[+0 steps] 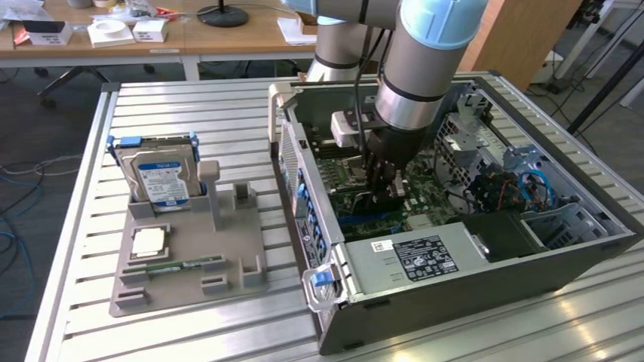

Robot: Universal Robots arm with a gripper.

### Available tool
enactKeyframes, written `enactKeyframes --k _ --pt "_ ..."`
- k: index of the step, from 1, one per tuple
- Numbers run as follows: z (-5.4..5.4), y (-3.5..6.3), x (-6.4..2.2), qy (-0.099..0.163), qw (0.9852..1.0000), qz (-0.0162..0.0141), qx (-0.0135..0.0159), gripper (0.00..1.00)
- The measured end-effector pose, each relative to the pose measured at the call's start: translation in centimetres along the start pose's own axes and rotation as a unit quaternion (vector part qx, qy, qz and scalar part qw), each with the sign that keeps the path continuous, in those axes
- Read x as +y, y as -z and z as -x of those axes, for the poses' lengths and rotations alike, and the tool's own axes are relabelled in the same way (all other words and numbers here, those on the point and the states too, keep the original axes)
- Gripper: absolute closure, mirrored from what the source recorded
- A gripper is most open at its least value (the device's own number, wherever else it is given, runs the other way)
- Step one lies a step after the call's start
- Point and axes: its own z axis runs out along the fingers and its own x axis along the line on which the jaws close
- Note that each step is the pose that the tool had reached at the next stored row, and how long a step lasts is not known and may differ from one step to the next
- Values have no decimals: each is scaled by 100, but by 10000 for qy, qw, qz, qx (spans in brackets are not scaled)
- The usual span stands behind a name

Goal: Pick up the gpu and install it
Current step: 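Insert the gpu into the slot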

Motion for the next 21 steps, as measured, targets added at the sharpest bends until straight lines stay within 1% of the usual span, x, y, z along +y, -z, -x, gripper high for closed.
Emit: enactKeyframes --k 21 --pt "0 0 13 0 10000 -3 0 74"
